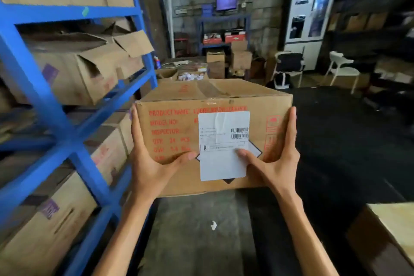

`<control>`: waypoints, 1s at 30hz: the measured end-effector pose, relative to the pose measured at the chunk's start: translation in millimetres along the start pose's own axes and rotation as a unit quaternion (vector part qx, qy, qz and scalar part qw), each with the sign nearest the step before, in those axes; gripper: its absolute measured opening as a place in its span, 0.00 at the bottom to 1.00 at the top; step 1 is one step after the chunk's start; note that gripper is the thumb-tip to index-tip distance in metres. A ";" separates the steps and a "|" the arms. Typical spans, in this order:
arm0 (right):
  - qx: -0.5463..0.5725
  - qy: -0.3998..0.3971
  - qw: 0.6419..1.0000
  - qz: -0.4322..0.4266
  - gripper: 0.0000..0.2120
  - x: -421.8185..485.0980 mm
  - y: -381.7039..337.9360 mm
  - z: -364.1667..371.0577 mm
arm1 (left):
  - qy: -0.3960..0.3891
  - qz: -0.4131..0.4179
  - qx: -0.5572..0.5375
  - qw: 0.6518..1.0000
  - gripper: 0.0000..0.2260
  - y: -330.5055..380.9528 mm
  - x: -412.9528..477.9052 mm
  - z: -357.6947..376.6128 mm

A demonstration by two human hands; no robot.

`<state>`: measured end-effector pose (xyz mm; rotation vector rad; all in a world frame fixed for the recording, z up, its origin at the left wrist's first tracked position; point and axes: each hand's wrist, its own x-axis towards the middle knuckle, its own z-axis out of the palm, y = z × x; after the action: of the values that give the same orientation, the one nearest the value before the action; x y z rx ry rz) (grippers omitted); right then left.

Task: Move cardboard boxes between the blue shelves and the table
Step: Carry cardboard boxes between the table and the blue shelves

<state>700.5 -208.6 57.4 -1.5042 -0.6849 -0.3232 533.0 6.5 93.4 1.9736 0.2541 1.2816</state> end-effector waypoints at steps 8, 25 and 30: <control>-0.195 0.205 0.959 -0.004 0.63 -45.0 -30.3 -105.3 | -0.180 0.060 -0.173 0.967 0.62 16.4 17.5 117.0; -0.456 0.518 0.718 0.083 0.62 -271.5 -172.7 -193.2 | -0.487 0.069 -0.414 0.766 0.63 154.7 -123.9 209.0; -0.472 0.556 0.674 0.119 0.65 -323.6 -177.9 -218.2 | -0.547 0.057 -0.413 0.726 0.64 185.2 -175.2 222.0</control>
<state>390.4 -502.9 23.1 -1.8926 0.8213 -1.3966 596.2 -322.8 50.3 1.5742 -0.8867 0.0110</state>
